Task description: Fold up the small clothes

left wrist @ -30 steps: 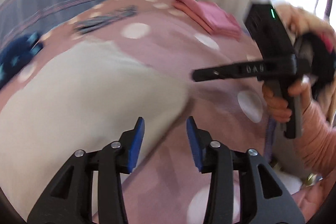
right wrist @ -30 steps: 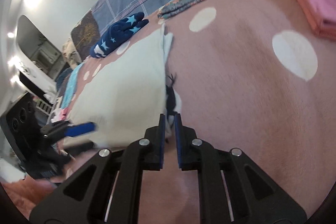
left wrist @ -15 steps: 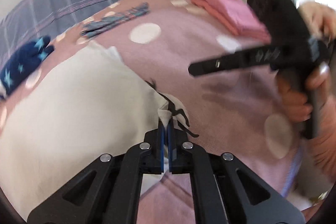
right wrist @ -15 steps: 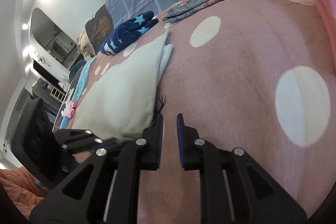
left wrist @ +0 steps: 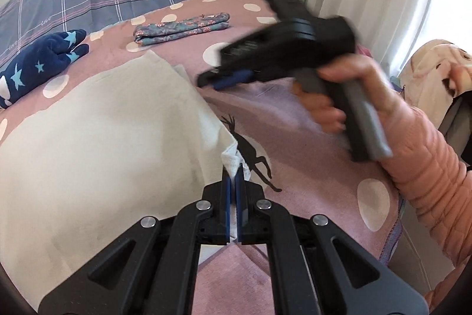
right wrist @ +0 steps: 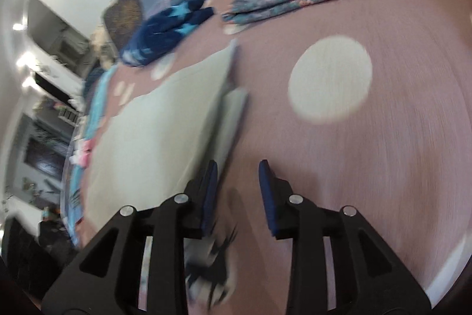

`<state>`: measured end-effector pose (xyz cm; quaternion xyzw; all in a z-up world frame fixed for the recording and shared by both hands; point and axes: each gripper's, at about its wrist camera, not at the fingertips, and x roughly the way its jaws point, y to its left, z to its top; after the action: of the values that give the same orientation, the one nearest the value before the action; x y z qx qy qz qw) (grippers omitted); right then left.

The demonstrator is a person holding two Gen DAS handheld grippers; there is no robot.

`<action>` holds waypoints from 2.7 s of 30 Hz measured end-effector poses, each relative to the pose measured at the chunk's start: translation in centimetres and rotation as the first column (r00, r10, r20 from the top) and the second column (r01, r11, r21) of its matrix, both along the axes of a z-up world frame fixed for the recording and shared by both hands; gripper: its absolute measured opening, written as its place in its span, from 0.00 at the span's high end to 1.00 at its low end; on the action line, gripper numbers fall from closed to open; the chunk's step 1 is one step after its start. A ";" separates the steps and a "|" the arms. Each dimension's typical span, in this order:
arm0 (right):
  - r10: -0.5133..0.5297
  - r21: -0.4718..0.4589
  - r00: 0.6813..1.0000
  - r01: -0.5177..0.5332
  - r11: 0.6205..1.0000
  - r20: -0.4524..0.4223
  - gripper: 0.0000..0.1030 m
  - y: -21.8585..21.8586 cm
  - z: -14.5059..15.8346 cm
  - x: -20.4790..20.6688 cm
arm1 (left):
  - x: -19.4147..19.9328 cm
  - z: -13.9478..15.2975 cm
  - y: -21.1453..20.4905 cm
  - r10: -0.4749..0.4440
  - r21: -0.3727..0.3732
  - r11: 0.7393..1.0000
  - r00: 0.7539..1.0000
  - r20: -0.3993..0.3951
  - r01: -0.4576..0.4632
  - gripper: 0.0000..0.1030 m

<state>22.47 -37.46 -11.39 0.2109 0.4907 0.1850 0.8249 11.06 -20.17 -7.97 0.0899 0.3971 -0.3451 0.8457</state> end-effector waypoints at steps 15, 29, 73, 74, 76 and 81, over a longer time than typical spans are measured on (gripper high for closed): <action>-0.025 0.004 0.993 0.025 1.000 0.115 0.99 1.3 1.3 4.8 | -0.4 -3.2 -3.1 -0.132 -0.016 0.991 0.989 -0.073 0.131 0.99; 0.149 -0.090 0.975 -0.135 0.987 0.168 0.82 -0.5 1.5 -7.9 | -1.5 -1.4 0.1 -0.167 -0.067 0.984 0.985 -0.051 0.164 0.95; -0.110 -0.449 0.973 0.193 0.872 0.205 0.81 10.0 2.9 0.2 | 0.8 -1.3 34.5 0.623 -0.123 0.777 0.782 0.017 -0.617 0.50; -0.080 -0.461 0.973 0.173 0.871 0.215 0.79 10.5 3.3 -0.2 | 0.4 -1.2 35.3 0.644 -0.130 0.760 0.764 0.024 -0.637 0.49; 0.002 -0.503 0.967 0.131 0.854 0.256 0.70 12.9 4.8 -3.0 | -0.5 -0.9 36.9 0.677 -0.148 0.730 0.736 0.024 -0.667 0.49; 0.275 -0.594 0.911 -0.043 0.803 0.306 0.55 22.7 5.6 -10.0 | -2.7 -0.5 40.2 0.725 -0.202 0.674 0.689 -0.008 -0.711 0.49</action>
<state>12.49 -14.80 -5.74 -0.1306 0.3714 0.1350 0.9093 8.34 20.07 -8.42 -0.1416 0.3348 -0.0179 0.9314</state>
